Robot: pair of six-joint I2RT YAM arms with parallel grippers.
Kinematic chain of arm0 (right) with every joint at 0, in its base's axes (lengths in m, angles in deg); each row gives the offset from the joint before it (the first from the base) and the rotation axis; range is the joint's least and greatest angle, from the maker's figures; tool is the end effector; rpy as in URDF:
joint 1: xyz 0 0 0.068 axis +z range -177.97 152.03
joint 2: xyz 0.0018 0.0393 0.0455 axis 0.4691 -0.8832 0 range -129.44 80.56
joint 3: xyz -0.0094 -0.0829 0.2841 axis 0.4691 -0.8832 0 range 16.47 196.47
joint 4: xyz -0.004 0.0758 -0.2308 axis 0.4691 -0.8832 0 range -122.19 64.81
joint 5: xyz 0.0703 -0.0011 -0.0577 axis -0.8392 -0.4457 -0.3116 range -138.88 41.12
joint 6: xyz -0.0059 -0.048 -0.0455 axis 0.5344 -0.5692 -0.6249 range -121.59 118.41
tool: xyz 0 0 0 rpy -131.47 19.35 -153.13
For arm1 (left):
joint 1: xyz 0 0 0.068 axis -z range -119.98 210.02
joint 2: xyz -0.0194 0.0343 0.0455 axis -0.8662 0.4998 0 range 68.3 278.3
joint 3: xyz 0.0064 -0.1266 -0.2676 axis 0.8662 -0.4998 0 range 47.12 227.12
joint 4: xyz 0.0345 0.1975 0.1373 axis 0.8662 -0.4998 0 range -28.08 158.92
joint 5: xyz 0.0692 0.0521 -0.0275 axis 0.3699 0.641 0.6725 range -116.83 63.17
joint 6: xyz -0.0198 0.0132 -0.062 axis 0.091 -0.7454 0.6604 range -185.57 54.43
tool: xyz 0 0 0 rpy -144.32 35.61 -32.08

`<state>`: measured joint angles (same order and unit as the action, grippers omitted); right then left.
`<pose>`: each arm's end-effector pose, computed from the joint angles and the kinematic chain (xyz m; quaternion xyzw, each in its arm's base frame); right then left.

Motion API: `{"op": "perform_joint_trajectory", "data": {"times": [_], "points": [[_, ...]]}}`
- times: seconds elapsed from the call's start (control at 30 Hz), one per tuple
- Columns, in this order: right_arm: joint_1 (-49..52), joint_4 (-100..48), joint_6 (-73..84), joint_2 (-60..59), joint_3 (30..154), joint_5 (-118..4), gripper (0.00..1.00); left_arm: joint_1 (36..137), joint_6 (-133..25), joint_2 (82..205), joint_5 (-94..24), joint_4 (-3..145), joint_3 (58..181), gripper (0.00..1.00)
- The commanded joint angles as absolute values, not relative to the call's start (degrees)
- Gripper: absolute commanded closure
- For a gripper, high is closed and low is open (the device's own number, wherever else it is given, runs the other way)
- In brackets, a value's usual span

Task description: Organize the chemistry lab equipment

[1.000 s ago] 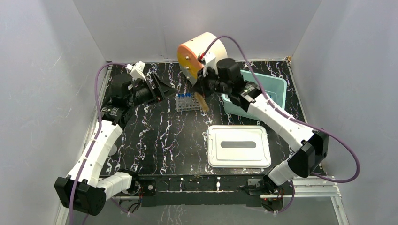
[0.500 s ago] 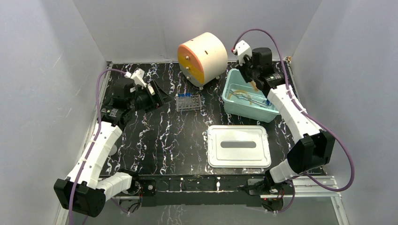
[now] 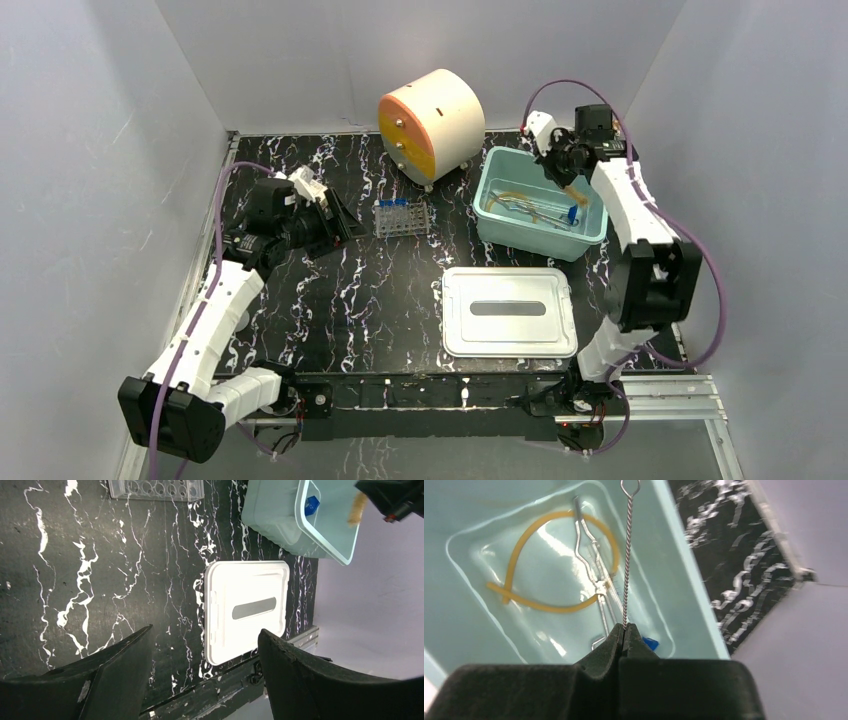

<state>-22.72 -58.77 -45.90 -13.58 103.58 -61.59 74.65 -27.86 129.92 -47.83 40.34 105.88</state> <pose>0.3642 0.0451 0.3512 -0.4205 0.8004 -0.0441 0.4250 0.2042 -0.0727 0.3513 -0.0842 0.8581 -0.3548 0.3615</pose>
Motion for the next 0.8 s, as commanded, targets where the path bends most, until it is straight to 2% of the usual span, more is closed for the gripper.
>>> {"op": "perform_joint_trajectory", "data": {"times": [0.0,0.17,0.37,0.77], "points": [[-23.65,-69.37,-52.16,-20.72,110.43,-71.79,1.00,74.69,-27.78,129.48,-52.90,37.53,105.70,0.26],[-23.50,-71.86,-55.47,-23.20,110.63,-68.27,1.00,74.69,-27.13,129.43,-54.54,37.28,103.62,0.26],[-22.56,-70.00,-59.02,-26.73,107.20,-55.87,1.00,74.66,-26.89,133.83,-55.61,37.53,105.29,0.26],[-20.92,-71.61,-57.21,-37.29,117.14,-54.14,0.98,74.54,-27.33,137.67,-52.93,36.36,109.75,0.26]]}}
